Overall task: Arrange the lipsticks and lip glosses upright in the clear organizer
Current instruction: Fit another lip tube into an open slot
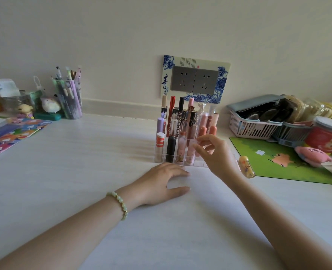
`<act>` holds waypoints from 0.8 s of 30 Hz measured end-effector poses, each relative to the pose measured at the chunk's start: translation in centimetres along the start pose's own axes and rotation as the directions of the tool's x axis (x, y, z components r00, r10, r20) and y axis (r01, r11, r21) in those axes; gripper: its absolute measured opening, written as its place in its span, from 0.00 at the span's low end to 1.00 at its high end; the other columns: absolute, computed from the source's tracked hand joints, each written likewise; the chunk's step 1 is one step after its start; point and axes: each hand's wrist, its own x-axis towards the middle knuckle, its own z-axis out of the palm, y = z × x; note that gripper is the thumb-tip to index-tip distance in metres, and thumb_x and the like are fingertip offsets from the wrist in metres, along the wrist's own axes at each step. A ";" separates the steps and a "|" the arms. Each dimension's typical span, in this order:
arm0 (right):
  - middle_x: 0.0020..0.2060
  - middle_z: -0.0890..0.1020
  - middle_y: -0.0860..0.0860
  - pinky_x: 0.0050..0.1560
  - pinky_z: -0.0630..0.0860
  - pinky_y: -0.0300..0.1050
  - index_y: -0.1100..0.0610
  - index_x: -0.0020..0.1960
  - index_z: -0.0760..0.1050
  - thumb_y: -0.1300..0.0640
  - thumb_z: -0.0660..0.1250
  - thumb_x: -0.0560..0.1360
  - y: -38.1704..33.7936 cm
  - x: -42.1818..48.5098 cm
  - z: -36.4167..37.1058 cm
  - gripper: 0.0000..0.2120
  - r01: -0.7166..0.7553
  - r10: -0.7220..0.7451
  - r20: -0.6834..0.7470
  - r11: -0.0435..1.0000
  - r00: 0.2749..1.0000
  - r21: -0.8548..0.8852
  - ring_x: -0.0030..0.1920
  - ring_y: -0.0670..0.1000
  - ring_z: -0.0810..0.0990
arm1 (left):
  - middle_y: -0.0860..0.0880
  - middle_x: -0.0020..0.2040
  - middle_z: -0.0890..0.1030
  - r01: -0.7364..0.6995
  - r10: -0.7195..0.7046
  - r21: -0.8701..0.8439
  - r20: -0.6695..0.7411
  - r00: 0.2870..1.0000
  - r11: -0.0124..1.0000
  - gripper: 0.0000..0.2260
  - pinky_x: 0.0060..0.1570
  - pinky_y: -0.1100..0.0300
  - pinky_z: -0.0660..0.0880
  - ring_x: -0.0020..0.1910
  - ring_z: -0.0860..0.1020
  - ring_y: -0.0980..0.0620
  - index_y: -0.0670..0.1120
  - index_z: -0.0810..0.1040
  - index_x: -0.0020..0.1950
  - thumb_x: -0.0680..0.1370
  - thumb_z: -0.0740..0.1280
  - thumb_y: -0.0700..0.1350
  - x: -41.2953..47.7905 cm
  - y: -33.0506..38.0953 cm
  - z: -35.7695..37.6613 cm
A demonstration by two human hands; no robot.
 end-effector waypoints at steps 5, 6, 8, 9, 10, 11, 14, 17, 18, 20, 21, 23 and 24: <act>0.36 0.81 0.45 0.40 0.74 0.35 0.52 0.43 0.77 0.56 0.72 0.70 1.1 0.6 -3.7 0.04 0.011 -0.011 -0.013 0.999 1.000 0.030 0.36 0.46 0.79 | 0.59 0.69 0.69 0.010 -0.009 -0.061 0.029 1.000 0.998 0.21 0.71 0.61 0.58 0.70 0.63 0.61 0.59 0.70 0.68 0.76 0.63 0.61 0.6 0.4 0.4; 0.36 0.81 0.45 0.41 0.75 0.37 0.52 0.41 0.77 0.56 0.72 0.70 1.8 0.7 -4.7 0.04 0.010 -0.010 0.001 0.999 1.000 0.033 0.36 0.47 0.79 | 0.59 0.69 0.70 0.005 -0.002 -0.067 0.039 0.999 0.998 0.21 0.71 0.61 0.59 0.70 0.63 0.61 0.59 0.70 0.68 0.76 0.62 0.61 0.8 0.7 0.5; 0.38 0.82 0.45 0.43 0.75 0.38 0.54 0.42 0.79 0.55 0.73 0.69 3.4 0.9 -6.6 0.05 -0.014 0.014 0.084 1.000 0.996 -0.002 0.39 0.47 0.79 | 0.58 0.68 0.70 -0.018 0.021 -0.069 0.051 0.998 0.997 0.20 0.69 0.66 0.58 0.69 0.64 0.61 0.57 0.71 0.68 0.77 0.63 0.59 1.4 1.3 0.7; 0.41 0.82 0.45 0.46 0.74 0.38 0.53 0.45 0.79 0.52 0.73 0.68 4.3 1.0 -7.4 0.08 -0.024 0.031 0.144 0.998 0.989 -0.055 0.43 0.46 0.80 | 0.59 0.68 0.71 -0.030 0.034 -0.066 0.055 0.998 0.997 0.20 0.67 0.68 0.58 0.68 0.64 0.62 0.56 0.71 0.68 0.77 0.63 0.58 1.7 1.6 0.7; 0.46 0.82 0.44 0.52 0.72 0.39 0.51 0.49 0.79 0.48 0.73 0.66 5.0 1.1 -8.2 0.14 -0.020 0.046 0.217 0.992 0.975 -0.121 0.48 0.45 0.79 | 0.59 0.67 0.71 -0.042 0.045 -0.066 0.057 0.997 0.997 0.20 0.67 0.69 0.58 0.68 0.64 0.63 0.55 0.71 0.68 0.77 0.63 0.57 2.0 1.9 0.8; 0.52 0.79 0.42 0.58 0.69 0.39 0.49 0.55 0.77 0.43 0.72 0.63 5.6 1.0 -8.8 0.22 -0.017 0.071 0.299 0.984 0.952 -0.178 0.54 0.43 0.77 | 0.58 0.67 0.72 -0.050 0.054 -0.070 0.057 0.997 0.996 0.19 0.67 0.68 0.59 0.67 0.65 0.63 0.55 0.72 0.68 0.77 0.63 0.57 2.3 2.2 1.0; 0.62 0.72 0.42 0.63 0.66 0.41 0.44 0.66 0.67 0.34 0.70 0.56 6.9 0.5 -9.5 0.41 -0.048 0.177 0.468 0.961 0.866 -0.274 0.62 0.46 0.71 | 0.58 0.66 0.74 -0.061 0.065 -0.101 0.043 0.997 0.993 0.19 0.67 0.65 0.62 0.66 0.67 0.62 0.54 0.73 0.67 0.77 0.63 0.56 3.1 2.8 1.8; 0.64 0.72 0.49 0.63 0.70 0.51 0.41 0.68 0.63 0.34 0.72 0.57 8.3 0.6 -9.0 0.43 -0.028 0.195 0.493 0.945 0.848 -0.326 0.62 0.55 0.71 | 0.59 0.65 0.75 -0.067 0.069 -0.126 0.009 0.998 0.990 0.17 0.67 0.65 0.63 0.64 0.68 0.64 0.54 0.74 0.66 0.78 0.63 0.55 3.4 2.9 2.4; 0.64 0.71 0.49 0.64 0.68 0.51 0.41 0.69 0.62 0.35 0.73 0.59 8.7 0.7 -8.9 0.42 -0.008 0.189 0.496 0.939 0.847 -0.344 0.62 0.54 0.69 | 0.60 0.64 0.75 -0.069 0.069 -0.136 -0.002 0.998 0.988 0.17 0.67 0.65 0.63 0.64 0.68 0.65 0.54 0.75 0.65 0.78 0.63 0.56 3.4 2.8 2.5; 0.65 0.70 0.48 0.68 0.62 0.51 0.41 0.69 0.61 0.40 0.74 0.63 9.0 0.9 -8.7 0.39 0.009 0.177 0.487 0.935 0.855 -0.354 0.63 0.51 0.66 | 0.61 0.63 0.76 -0.073 0.071 -0.149 -0.019 0.997 0.986 0.16 0.67 0.65 0.64 0.63 0.69 0.66 0.55 0.75 0.64 0.78 0.63 0.56 3.3 2.7 2.5; 0.65 0.70 0.48 0.69 0.60 0.51 0.42 0.69 0.61 0.42 0.74 0.64 9.0 1.0 -8.7 0.38 0.010 0.179 0.484 0.932 0.857 -0.362 0.62 0.50 0.65 | 0.61 0.63 0.76 -0.076 0.073 -0.147 -0.023 0.997 0.986 0.16 0.67 0.64 0.64 0.63 0.69 0.66 0.55 0.76 0.64 0.78 0.63 0.57 3.3 2.6 2.6; 0.63 0.71 0.49 0.67 0.59 0.48 0.43 0.68 0.62 0.42 0.74 0.64 8.6 0.9 -8.6 0.36 0.026 0.177 0.480 0.922 0.859 -0.387 0.60 0.49 0.64 | 0.61 0.63 0.76 -0.081 0.078 -0.139 -0.025 0.997 0.987 0.16 0.67 0.63 0.65 0.63 0.69 0.66 0.55 0.76 0.64 0.77 0.62 0.57 3.2 2.5 2.7; 0.62 0.71 0.49 0.64 0.60 0.46 0.44 0.67 0.64 0.41 0.74 0.64 8.3 0.8 -8.7 0.36 0.040 0.165 0.469 0.917 0.868 -0.397 0.60 0.50 0.65 | 0.60 0.63 0.76 -0.078 0.075 -0.144 -0.027 0.997 0.986 0.17 0.67 0.63 0.65 0.63 0.70 0.66 0.55 0.76 0.64 0.77 0.62 0.58 3.2 2.5 2.7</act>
